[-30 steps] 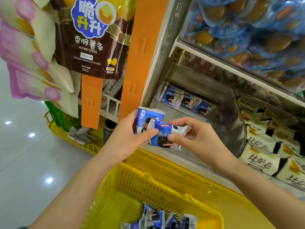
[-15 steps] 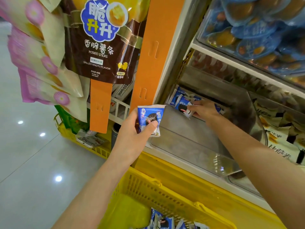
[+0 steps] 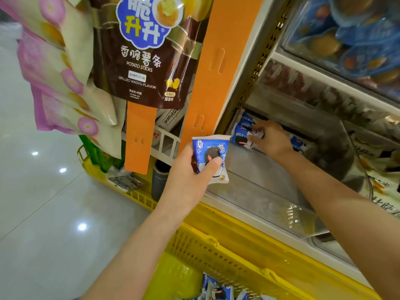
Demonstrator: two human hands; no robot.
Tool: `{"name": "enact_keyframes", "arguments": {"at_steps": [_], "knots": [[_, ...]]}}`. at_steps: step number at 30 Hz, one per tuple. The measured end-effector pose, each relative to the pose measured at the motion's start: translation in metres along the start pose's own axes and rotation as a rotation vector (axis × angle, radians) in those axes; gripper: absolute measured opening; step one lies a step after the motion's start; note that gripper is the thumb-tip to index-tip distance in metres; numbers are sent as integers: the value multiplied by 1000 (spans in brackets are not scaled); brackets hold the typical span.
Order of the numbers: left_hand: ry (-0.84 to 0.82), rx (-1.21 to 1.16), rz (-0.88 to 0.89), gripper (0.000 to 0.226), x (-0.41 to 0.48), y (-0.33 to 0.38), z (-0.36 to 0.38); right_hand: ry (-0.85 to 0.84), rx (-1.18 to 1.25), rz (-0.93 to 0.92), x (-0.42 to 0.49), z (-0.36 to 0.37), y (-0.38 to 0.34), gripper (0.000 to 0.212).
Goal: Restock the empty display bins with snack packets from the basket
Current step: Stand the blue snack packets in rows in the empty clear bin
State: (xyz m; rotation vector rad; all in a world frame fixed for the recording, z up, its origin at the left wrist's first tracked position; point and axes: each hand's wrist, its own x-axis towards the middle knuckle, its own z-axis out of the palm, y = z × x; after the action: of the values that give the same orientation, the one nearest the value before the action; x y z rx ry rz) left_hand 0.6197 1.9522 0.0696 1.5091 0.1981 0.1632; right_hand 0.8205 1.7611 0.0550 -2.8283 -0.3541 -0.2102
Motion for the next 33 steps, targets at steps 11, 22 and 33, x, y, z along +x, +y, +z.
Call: {"name": "enact_keyframes", "arguments": {"at_steps": [11, 22, 33], "knots": [[-109, -155, -18, 23, -24, 6, 14, 14, 718, 24, -134, -51, -67, 23], [-119, -61, 104, 20, -64, -3, 55, -135, 735, -53, -212, -84, -59, 33], [-266, 1062, 672, 28, -5, -1, 44, 21, 437, 135, -100, -79, -12, 34]]}}
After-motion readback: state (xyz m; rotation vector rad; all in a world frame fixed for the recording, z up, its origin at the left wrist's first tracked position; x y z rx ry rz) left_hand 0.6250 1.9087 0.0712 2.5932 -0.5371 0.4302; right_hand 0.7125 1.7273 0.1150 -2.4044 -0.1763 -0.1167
